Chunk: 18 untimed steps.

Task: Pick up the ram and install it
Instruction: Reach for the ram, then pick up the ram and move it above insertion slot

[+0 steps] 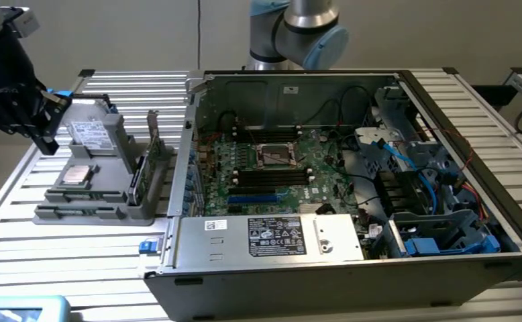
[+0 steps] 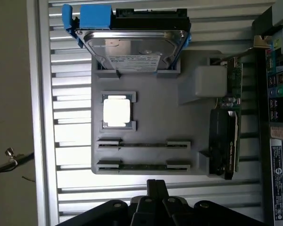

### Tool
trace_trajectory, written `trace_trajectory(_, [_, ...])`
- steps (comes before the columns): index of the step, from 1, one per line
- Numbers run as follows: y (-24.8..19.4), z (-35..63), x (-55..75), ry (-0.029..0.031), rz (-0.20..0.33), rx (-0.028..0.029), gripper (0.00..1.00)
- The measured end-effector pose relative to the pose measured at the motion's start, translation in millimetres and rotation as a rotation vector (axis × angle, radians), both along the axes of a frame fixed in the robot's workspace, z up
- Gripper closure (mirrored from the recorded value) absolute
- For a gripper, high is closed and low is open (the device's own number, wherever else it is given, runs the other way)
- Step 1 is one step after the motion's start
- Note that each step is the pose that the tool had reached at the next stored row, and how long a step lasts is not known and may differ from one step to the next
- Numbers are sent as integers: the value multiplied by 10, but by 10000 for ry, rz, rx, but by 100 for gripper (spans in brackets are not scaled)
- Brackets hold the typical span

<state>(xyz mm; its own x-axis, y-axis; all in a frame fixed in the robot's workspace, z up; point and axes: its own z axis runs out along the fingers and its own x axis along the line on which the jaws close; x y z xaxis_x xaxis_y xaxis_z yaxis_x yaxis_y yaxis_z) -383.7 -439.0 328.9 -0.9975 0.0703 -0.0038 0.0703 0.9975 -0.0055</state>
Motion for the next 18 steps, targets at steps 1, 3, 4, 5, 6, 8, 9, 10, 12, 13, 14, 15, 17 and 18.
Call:
trace_trajectory(1, [0,-6,-24,0,0,-52,89])
trace_trajectory(3, [0,-11,-40,0,0,-106,89])
trace_trajectory(4, [0,-11,-40,0,0,-106,89])
trace_trajectory(5, [0,-11,-40,0,1,-107,89])
trace_trajectory(6, [0,-11,-40,0,1,-108,89])
trace_trajectory(8, [0,-11,-41,0,1,-107,89])
trace_trajectory(9, [0,-11,-41,0,0,-107,89])
trace_trajectory(10, [0,-11,-41,0,0,-107,89])
trace_trajectory(12, [0,-11,-41,0,0,-108,89])
trace_trajectory(13, [0,-11,-41,0,0,-107,89])
trace_trajectory(14, [0,-11,-41,0,0,-107,89])
trace_trajectory(15, [1,-11,-48,-3,3,-108,89])
trace_trajectory(17, [5,-12,-48,-8,235,-107,89])
trace_trajectory(18, [5,-12,-47,-9,415,-107,89])
